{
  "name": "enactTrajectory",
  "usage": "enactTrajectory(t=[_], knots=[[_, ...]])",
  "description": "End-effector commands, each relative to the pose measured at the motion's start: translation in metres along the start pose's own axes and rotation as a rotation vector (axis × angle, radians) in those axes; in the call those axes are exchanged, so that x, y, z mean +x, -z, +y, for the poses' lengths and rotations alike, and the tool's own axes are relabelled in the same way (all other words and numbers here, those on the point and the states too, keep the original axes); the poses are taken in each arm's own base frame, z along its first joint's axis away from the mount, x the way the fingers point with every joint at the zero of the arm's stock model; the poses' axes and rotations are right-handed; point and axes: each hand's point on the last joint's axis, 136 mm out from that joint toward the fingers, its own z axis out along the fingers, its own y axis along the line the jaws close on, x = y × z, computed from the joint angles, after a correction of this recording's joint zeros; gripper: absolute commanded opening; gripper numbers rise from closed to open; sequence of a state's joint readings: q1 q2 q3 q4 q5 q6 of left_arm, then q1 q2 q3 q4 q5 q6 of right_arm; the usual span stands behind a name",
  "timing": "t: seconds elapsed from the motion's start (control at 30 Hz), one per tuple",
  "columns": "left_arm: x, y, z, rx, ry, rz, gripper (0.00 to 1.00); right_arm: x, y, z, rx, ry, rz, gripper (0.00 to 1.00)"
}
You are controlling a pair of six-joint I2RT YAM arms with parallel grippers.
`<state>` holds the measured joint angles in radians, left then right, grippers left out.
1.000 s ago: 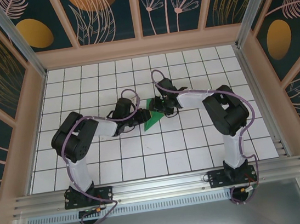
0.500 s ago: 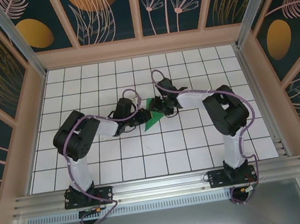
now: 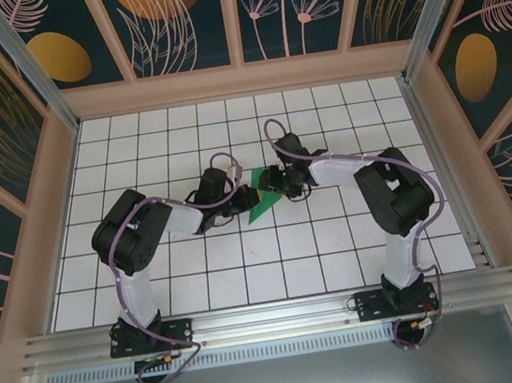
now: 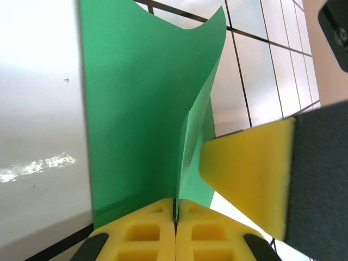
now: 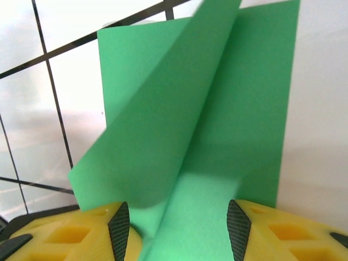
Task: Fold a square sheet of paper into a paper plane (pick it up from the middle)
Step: Fourth fold the wing at the center of the table.
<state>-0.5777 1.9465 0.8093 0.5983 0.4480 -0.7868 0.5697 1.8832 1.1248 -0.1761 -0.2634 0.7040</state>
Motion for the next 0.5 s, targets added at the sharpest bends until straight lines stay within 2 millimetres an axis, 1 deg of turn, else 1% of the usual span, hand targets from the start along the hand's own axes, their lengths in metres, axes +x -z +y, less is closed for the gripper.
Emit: enactTrajectory(t=[0.0, 0.23, 0.47], knots=[[-0.002, 0.004, -0.005, 0.041, 0.025, -0.02, 0.05, 0.0, 0.016, 0.014, -0.079, 0.032, -0.015, 0.54], [-0.002, 0.01, -0.004, 0.075, 0.079, -0.043, 0.05, -0.003, 0.017, 0.029, -0.182, 0.049, -0.02, 0.53], [-0.001, 0.014, -0.007, 0.096, 0.106, -0.055, 0.05, -0.001, 0.006, 0.024, -0.179, 0.031, 0.002, 0.5]])
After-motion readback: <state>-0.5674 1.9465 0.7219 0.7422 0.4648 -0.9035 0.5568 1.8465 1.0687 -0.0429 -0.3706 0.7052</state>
